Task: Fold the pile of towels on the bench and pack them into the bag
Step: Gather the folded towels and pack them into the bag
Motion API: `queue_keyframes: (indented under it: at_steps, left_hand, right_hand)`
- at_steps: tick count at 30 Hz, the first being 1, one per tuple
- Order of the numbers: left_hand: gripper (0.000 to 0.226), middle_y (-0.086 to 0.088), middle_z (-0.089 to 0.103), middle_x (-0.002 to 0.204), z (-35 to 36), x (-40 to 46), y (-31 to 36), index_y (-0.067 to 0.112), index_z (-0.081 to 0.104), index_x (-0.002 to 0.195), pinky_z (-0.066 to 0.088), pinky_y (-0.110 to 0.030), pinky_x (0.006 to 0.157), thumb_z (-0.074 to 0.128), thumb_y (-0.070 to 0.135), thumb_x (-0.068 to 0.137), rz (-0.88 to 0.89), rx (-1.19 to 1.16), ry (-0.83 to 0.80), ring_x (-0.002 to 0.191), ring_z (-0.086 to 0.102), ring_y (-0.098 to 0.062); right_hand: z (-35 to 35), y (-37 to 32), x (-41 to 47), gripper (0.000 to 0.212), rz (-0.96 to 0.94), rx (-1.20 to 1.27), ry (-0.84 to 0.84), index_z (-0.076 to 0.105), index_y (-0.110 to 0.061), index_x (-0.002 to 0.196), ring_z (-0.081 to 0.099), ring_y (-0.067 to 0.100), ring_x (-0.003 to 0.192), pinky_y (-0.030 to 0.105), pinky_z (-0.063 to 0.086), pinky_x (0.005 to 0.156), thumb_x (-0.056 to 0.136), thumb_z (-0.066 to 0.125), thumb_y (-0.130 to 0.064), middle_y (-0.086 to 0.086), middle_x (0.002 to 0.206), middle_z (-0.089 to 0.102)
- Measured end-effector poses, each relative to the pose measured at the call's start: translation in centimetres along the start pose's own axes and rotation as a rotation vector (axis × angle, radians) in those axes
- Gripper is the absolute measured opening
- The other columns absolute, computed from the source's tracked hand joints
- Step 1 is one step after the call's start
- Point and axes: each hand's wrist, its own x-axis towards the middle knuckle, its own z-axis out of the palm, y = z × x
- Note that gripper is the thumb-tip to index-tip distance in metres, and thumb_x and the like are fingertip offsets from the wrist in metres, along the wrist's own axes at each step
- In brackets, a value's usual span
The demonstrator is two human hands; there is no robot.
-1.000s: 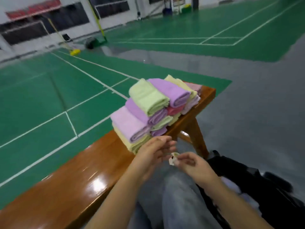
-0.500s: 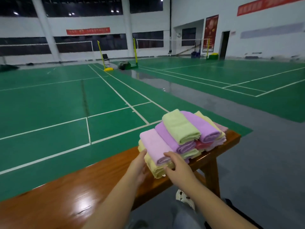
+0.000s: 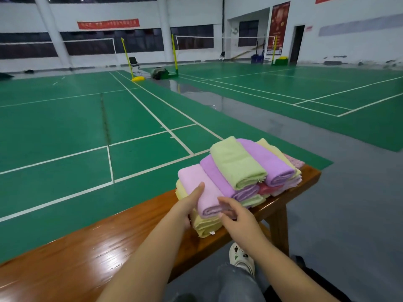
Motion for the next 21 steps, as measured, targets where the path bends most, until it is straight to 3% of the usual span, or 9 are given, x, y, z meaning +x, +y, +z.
queue_keyframes:
  at_steps: [4, 7, 9, 12, 15, 17, 21]
  left_hand:
    - [0.064, -0.02, 0.069, 0.104, 0.2, 0.3, 0.3, 0.001, 0.057, 0.119, 0.057, -0.046, 0.085, 0.081, 0.039, 0.073, 0.066, 0.07, 0.078, 0.091, 0.069, -0.036]
    - [0.049, -0.022, 0.07, 0.098, -0.2, -0.1, 0.6, -0.001, 0.056, 0.118, 0.059, -0.036, 0.06, 0.075, 0.024, 0.08, 0.137, 0.006, 0.112, 0.076, 0.071, -0.034]
    - [0.049, -0.023, 0.07, 0.099, -0.7, -0.4, 0.9, -0.001, 0.055, 0.119, 0.056, -0.034, 0.053, 0.073, 0.022, 0.08, 0.133, -0.063, 0.082, 0.072, 0.07, -0.033]
    - [0.051, -0.024, 0.07, 0.101, -1.9, -1.2, 1.1, -0.001, 0.057, 0.12, 0.058, -0.037, 0.059, 0.074, 0.024, 0.079, 0.147, -0.156, 0.034, 0.074, 0.07, -0.035]
    - [0.051, -0.024, 0.07, 0.103, -3.4, -1.9, 0.9, -0.002, 0.058, 0.12, 0.058, -0.044, 0.076, 0.074, 0.024, 0.08, 0.185, -0.256, -0.027, 0.085, 0.07, -0.037]
    - [0.049, -0.023, 0.07, 0.104, -4.2, -2.7, 1.0, -0.002, 0.057, 0.121, 0.057, -0.044, 0.078, 0.072, 0.023, 0.081, 0.23, -0.328, -0.065, 0.084, 0.069, -0.035]
    - [0.049, -0.022, 0.07, 0.103, -4.7, -5.5, 1.5, -0.002, 0.059, 0.121, 0.059, -0.041, 0.068, 0.069, 0.025, 0.081, 0.321, -0.316, -0.132, 0.082, 0.069, -0.034]
  right_hand:
    - [0.0, -0.5, 0.6, 0.042, 0.02, 0.1, -0.006, 0.051, -0.035, 0.122, 0.057, -0.002, 0.102, 0.012, 0.049, 0.072, 0.092, 0.057, -0.006, -0.01, 0.116, 0.059]
    - [0.2, -1.1, 1.2, 0.042, 0.034, 0.114, -0.037, 0.046, -0.031, 0.127, 0.054, -0.005, 0.1, 0.011, 0.044, 0.077, 0.092, 0.058, -0.01, -0.02, 0.109, 0.054]
    - [0.1, -1.6, 1.5, 0.037, 0.035, 0.116, -0.045, 0.043, -0.033, 0.123, 0.054, -0.004, 0.099, 0.012, 0.043, 0.078, 0.094, 0.057, -0.016, -0.017, 0.111, 0.055]
    - [0.0, -2.3, 1.5, 0.038, 0.039, 0.098, -0.044, 0.044, -0.028, 0.131, 0.052, 0.003, 0.108, 0.018, 0.044, 0.085, 0.095, 0.055, -0.028, -0.014, 0.119, 0.051]
    - [0.0, -2.4, 1.4, 0.047, 0.047, 0.07, -0.029, 0.043, -0.022, 0.138, 0.048, 0.01, 0.119, 0.034, 0.046, 0.098, 0.094, 0.055, -0.033, -0.008, 0.129, 0.05]
    - [0.1, -2.1, 1.3, 0.045, 0.067, 0.072, -0.037, 0.046, -0.023, 0.136, 0.05, 0.014, 0.12, 0.043, 0.047, 0.101, 0.094, 0.055, -0.035, -0.006, 0.131, 0.052]
    - [0.3, -2.0, 0.8, 0.046, 0.126, 0.194, -0.074, 0.054, -0.016, 0.13, 0.059, 0.012, 0.109, 0.035, 0.052, 0.094, 0.093, 0.05, -0.042, 0.0, 0.122, 0.062]
